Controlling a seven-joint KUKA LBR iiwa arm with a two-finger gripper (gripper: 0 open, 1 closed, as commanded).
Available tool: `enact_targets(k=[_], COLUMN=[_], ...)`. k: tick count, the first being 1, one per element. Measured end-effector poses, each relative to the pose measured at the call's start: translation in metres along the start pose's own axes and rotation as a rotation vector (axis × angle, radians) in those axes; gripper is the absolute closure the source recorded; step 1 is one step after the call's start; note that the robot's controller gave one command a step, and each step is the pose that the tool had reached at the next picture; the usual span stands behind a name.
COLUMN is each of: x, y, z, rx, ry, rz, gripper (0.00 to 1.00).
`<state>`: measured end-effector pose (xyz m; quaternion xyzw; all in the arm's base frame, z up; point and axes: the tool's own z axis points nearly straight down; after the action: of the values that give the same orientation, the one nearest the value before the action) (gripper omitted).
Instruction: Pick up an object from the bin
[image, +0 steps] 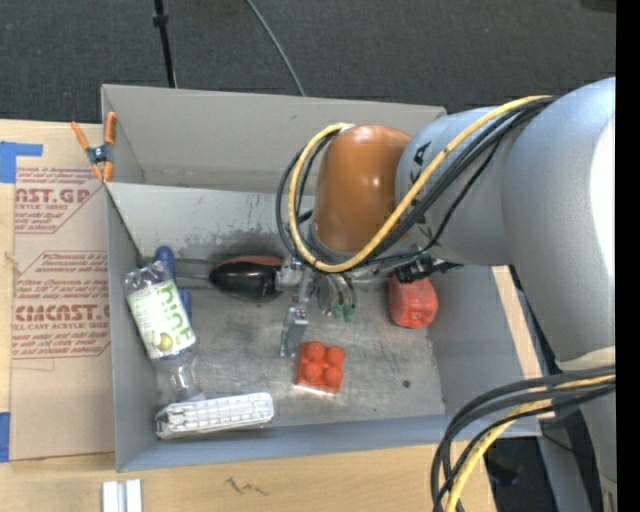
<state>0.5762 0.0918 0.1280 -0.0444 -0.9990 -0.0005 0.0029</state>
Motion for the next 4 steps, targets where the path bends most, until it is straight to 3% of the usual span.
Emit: enact_targets(k=[1, 2, 3, 4], x=[-0.006, 0.004, 0.021, 0.044], y=[-0.005, -0.007, -0.012, -0.023], z=[0.010, 0.010, 0.031, 0.051], rx=[0.001, 0.003, -0.001, 0.001], ry=[-0.006, -0.002, -0.012, -0.005], rz=[0.029, -0.185, -0.188, -0.379], gripper=[0.00, 0.00, 0.00, 0.00])
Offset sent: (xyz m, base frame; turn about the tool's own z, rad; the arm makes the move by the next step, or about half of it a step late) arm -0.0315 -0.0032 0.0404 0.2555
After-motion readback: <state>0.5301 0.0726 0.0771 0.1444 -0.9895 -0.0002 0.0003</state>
